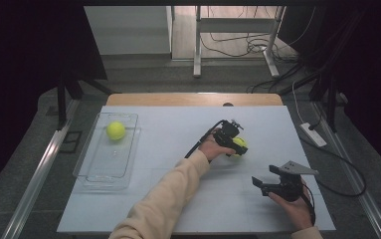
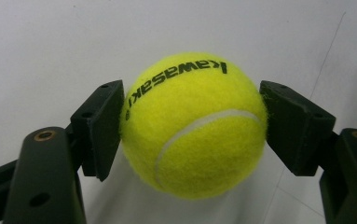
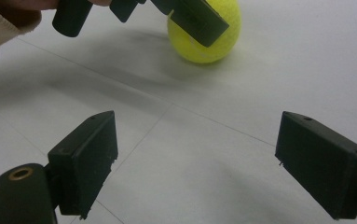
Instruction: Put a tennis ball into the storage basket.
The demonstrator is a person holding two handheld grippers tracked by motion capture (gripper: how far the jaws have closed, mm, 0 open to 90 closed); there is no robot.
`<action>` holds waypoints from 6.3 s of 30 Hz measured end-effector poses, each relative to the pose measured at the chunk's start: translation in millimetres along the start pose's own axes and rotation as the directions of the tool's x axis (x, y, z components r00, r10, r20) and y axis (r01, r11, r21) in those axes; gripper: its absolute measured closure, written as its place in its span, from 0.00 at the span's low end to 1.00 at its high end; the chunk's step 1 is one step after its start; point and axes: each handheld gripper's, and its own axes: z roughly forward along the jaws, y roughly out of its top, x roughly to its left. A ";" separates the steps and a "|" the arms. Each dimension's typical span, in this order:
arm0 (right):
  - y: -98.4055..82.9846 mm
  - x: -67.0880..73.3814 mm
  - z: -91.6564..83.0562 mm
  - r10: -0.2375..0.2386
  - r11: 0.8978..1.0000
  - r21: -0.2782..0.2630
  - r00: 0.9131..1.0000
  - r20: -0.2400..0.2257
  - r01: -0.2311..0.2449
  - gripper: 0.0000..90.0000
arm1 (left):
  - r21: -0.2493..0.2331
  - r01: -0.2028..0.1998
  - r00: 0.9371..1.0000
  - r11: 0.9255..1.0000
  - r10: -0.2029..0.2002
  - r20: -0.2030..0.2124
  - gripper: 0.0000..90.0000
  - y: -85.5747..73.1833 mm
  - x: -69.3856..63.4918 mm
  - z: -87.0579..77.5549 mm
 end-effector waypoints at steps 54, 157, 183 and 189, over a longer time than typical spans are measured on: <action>2.8 3.3 -3.7 0.000 1.000 -0.028 1.000 0.008 0.000 0.15 | -0.128 0.005 0.999 0.992 -0.011 -0.049 0.30 -22.1 8.2 -70.8; 5.2 5.8 -2.8 0.007 1.000 -0.029 1.000 0.009 -0.006 0.15 | -0.285 0.078 0.969 0.955 -0.139 -0.202 0.30 -95.0 45.9 -191.9; 5.4 7.0 -1.5 0.003 1.000 -0.028 1.000 0.008 -0.002 0.15 | -0.315 0.101 0.955 0.944 -0.181 -0.237 0.30 -112.4 54.8 -216.0; 5.4 6.9 -1.5 0.004 1.000 -0.029 1.000 0.008 -0.004 0.15 | -0.324 0.106 0.952 0.940 -0.191 -0.241 0.30 -116.5 56.4 -221.1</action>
